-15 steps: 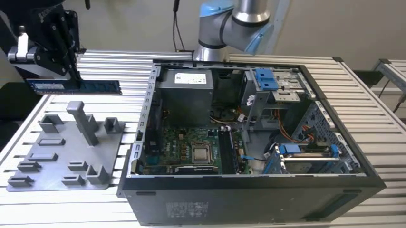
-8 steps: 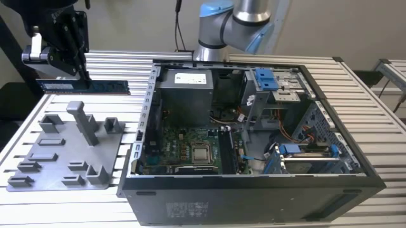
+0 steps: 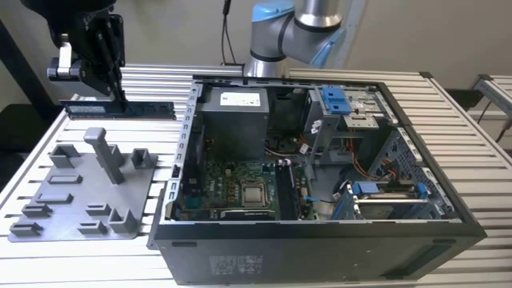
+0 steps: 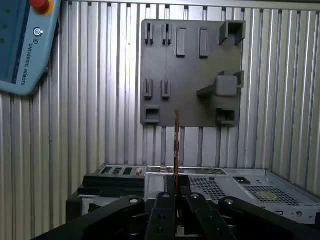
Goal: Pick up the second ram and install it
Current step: 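Pick up the second ram and move it above second insertion slot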
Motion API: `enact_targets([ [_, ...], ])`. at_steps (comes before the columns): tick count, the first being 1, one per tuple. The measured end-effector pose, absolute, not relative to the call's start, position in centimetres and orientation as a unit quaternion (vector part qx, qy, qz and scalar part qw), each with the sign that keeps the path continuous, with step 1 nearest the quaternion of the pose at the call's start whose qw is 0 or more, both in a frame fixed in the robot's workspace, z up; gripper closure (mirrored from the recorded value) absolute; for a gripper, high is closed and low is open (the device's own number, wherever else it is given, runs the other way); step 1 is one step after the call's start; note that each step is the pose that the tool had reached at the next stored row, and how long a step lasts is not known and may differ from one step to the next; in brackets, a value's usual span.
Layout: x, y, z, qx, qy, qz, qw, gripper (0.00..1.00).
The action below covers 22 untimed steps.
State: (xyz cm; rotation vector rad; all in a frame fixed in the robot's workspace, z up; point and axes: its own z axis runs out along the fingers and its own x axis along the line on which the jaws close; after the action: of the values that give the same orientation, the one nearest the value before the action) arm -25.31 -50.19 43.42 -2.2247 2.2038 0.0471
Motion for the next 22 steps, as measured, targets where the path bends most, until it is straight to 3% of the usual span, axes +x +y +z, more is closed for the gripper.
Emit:
enact_targets([
  [22, -21.4, -50.2, 43.4, -0.71, 0.704, 0.016, 0.004, 0.86],
])
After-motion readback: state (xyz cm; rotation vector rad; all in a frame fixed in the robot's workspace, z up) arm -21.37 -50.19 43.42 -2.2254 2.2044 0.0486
